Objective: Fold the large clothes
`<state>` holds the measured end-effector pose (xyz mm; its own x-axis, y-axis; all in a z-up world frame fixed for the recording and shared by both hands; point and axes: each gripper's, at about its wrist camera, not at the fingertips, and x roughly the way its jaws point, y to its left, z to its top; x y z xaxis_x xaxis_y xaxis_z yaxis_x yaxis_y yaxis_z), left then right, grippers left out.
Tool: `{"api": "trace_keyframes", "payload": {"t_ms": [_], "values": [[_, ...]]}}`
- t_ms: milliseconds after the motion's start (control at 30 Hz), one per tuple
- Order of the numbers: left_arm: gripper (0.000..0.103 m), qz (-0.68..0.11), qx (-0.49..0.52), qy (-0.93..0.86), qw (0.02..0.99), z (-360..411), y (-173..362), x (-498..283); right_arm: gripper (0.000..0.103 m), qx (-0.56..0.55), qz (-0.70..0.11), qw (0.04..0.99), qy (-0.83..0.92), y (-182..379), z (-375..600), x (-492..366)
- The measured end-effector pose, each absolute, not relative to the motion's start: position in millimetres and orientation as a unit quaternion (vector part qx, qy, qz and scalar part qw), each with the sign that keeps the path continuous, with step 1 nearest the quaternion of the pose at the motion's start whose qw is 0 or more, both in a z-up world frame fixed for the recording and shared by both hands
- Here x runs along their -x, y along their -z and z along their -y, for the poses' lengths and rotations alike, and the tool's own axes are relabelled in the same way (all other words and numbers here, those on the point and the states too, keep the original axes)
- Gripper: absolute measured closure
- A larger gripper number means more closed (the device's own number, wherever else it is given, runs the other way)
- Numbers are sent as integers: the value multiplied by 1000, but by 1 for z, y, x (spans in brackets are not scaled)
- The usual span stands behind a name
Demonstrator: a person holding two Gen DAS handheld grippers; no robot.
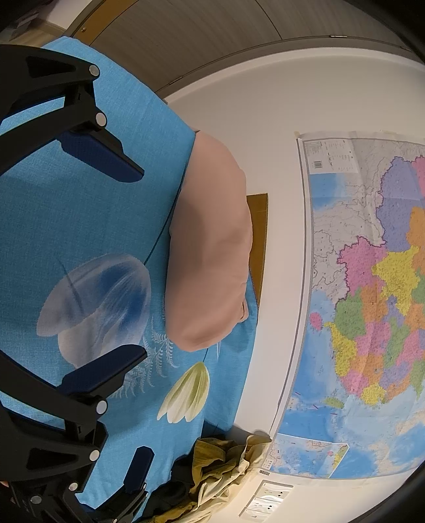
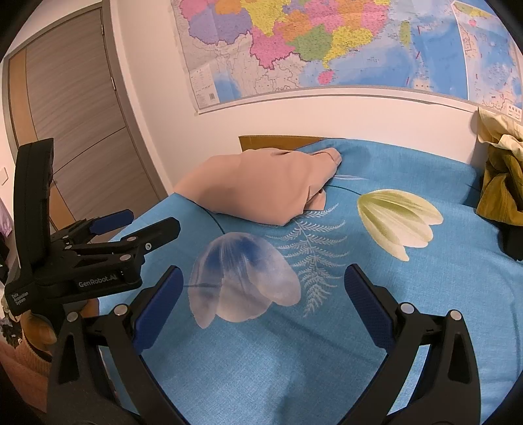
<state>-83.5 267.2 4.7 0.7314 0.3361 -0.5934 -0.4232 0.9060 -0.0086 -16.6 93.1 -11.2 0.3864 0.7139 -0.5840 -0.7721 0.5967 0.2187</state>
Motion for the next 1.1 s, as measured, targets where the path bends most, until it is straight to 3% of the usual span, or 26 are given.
{"api": "trace_keyframes", "payload": {"t_ms": [1100], "values": [[7, -302, 71, -204, 928, -263, -5, 82, 6, 43, -326, 832, -448, 10, -94, 17]]}}
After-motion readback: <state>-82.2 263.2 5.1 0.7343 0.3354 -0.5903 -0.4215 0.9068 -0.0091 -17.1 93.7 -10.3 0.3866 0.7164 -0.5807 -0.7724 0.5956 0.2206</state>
